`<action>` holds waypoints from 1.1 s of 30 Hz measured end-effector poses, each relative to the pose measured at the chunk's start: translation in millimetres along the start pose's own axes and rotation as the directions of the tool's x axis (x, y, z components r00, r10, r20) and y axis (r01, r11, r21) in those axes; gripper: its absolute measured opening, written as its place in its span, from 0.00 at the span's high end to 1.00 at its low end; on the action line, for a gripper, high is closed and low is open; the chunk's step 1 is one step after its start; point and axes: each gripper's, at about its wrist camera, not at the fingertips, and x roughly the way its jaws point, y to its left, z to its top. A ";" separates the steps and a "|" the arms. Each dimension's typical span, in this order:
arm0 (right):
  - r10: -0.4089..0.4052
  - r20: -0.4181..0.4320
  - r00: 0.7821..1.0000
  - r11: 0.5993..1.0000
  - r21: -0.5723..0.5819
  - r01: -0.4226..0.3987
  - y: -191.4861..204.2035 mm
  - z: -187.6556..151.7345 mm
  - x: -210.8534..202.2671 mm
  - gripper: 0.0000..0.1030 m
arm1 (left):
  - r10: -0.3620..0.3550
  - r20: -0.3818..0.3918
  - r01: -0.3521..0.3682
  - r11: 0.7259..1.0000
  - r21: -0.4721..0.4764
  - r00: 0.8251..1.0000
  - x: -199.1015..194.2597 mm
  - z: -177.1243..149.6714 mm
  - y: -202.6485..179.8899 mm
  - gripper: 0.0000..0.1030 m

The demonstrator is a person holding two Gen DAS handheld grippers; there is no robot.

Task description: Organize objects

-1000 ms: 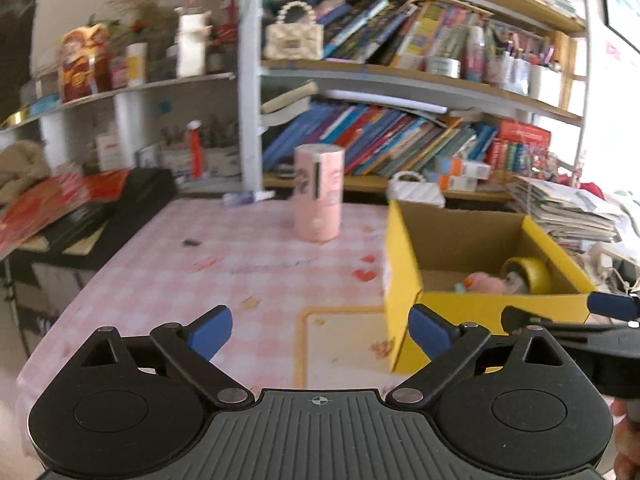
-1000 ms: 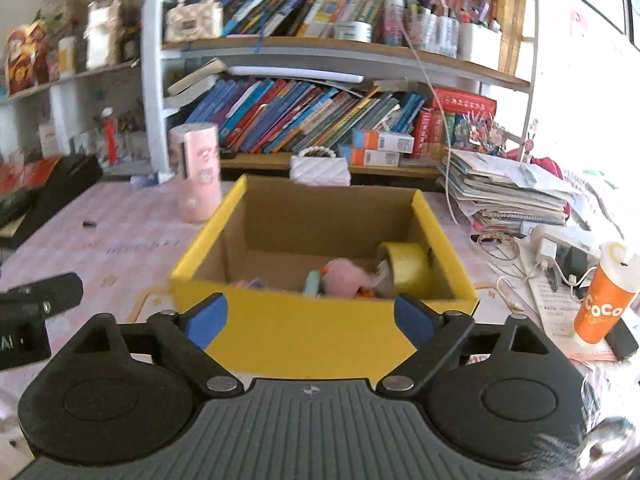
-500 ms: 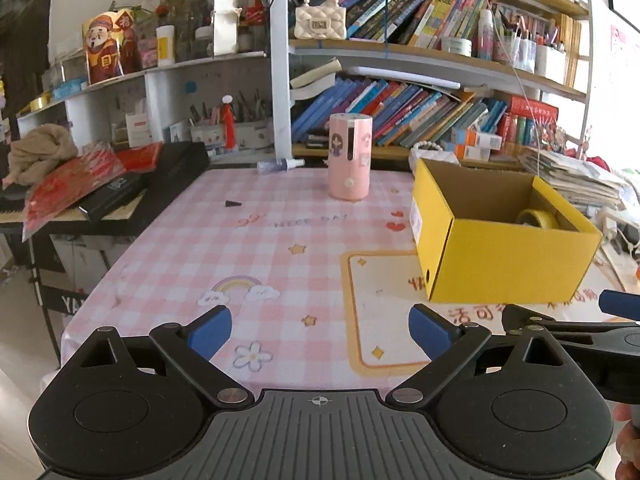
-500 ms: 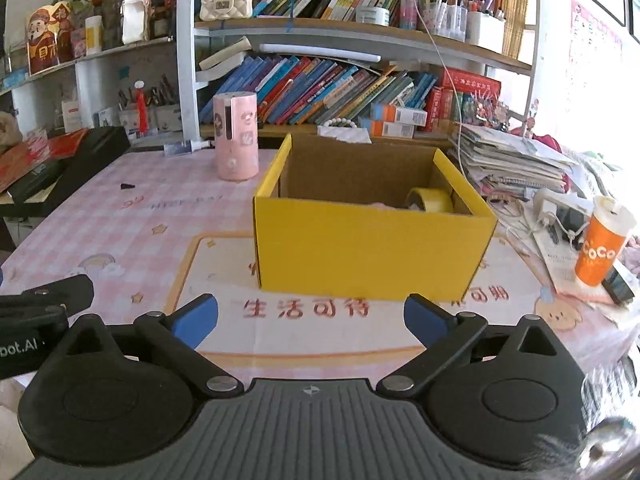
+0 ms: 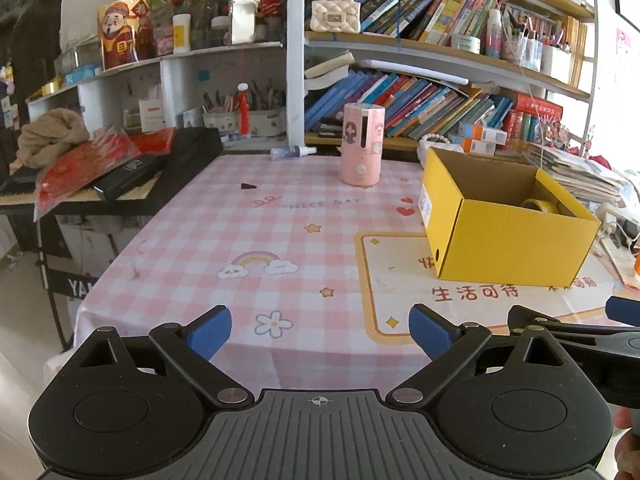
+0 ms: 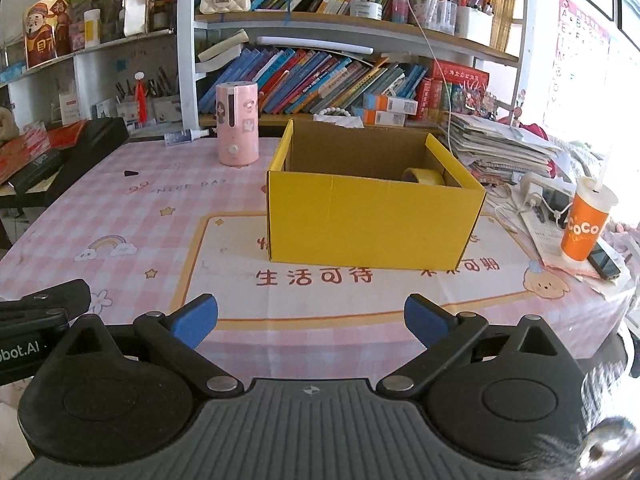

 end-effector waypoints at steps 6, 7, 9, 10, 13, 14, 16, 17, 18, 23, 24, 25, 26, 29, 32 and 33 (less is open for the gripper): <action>-0.007 0.001 1.000 1.000 -0.004 0.007 2.9 -3.6 -4.0 0.03 | 0.011 -0.013 -0.012 1.000 -0.007 1.000 -4.7 -3.1 3.3 0.06; -0.006 0.000 1.000 1.000 -0.004 0.006 2.9 -3.6 -4.1 0.03 | 0.017 -0.016 -0.017 1.000 -0.006 1.000 -5.2 -3.5 4.0 0.06; -0.005 -0.001 1.000 1.000 -0.005 0.005 3.9 -4.8 -5.8 0.03 | 0.025 -0.019 -0.025 1.000 -0.004 1.000 -6.4 -4.2 4.6 0.05; -0.004 -0.002 1.000 1.000 -0.005 0.004 5.1 -6.2 -7.4 0.03 | 0.029 -0.020 -0.029 1.000 -0.003 0.999 -7.2 -5.0 5.0 0.05; -0.002 -0.004 1.000 1.000 -0.005 0.002 7.4 -9.8 -11.1 0.03 | 0.043 -0.025 -0.043 0.999 -0.010 0.999 -8.5 -5.7 7.2 0.03; -0.001 -0.004 1.000 1.000 -0.005 0.001 8.3 -10.6 -12.2 0.03 | 0.047 -0.027 -0.047 0.999 -0.013 0.999 -8.9 -6.2 8.2 0.03; 0.001 -0.006 1.000 1.000 -0.005 -0.001 9.8 -11.8 -13.4 0.03 | 0.052 -0.035 -0.053 0.998 -0.018 0.998 -9.0 -7.3 9.9 0.02; 0.001 -0.008 1.000 1.000 -0.006 -0.001 10.3 -12.1 -13.4 0.03 | 0.053 -0.039 -0.054 0.998 -0.020 0.998 -9.0 -7.4 10.6 0.02; 0.002 -0.011 1.000 1.000 -0.007 -0.002 10.9 -12.5 -13.6 0.03 | 0.054 -0.041 -0.055 0.998 -0.022 0.998 -9.2 -7.5 10.8 0.02; 0.006 -0.010 1.000 1.000 -0.005 -0.006 10.7 -11.4 -14.4 0.03 | 0.052 -0.039 -0.053 0.998 -0.023 0.998 -9.8 -7.1 11.4 0.02; 0.006 -0.011 1.000 1.000 -0.005 -0.006 10.7 -11.6 -14.6 0.03 | 0.051 -0.042 -0.052 0.998 -0.024 0.998 -9.6 -7.1 11.3 0.02; 0.005 -0.012 1.000 1.000 -0.005 -0.005 10.7 -11.7 -14.4 0.03 | 0.050 -0.045 -0.052 0.998 -0.026 0.998 -9.5 -7.9 11.6 0.02; 0.003 -0.012 1.000 1.000 -0.006 -0.003 10.3 -11.2 -14.7 0.03 | 0.050 -0.047 -0.051 0.998 -0.027 0.998 -9.4 -8.1 11.5 0.02; -0.003 -0.012 1.000 1.000 -0.006 0.003 9.8 -10.7 -15.7 0.03 | 0.051 -0.049 -0.052 0.998 -0.029 0.998 -9.7 -8.0 11.2 0.02; -0.007 -0.013 1.000 1.000 -0.005 0.007 9.7 -10.1 -15.6 0.03 | 0.052 -0.049 -0.053 0.998 -0.026 0.997 -9.1 -7.6 11.1 0.02; -0.008 -0.013 1.000 1.000 -0.005 0.008 9.7 -9.8 -15.6 0.03 | 0.051 -0.050 -0.053 0.998 -0.027 0.997 -9.2 -7.7 10.9 0.02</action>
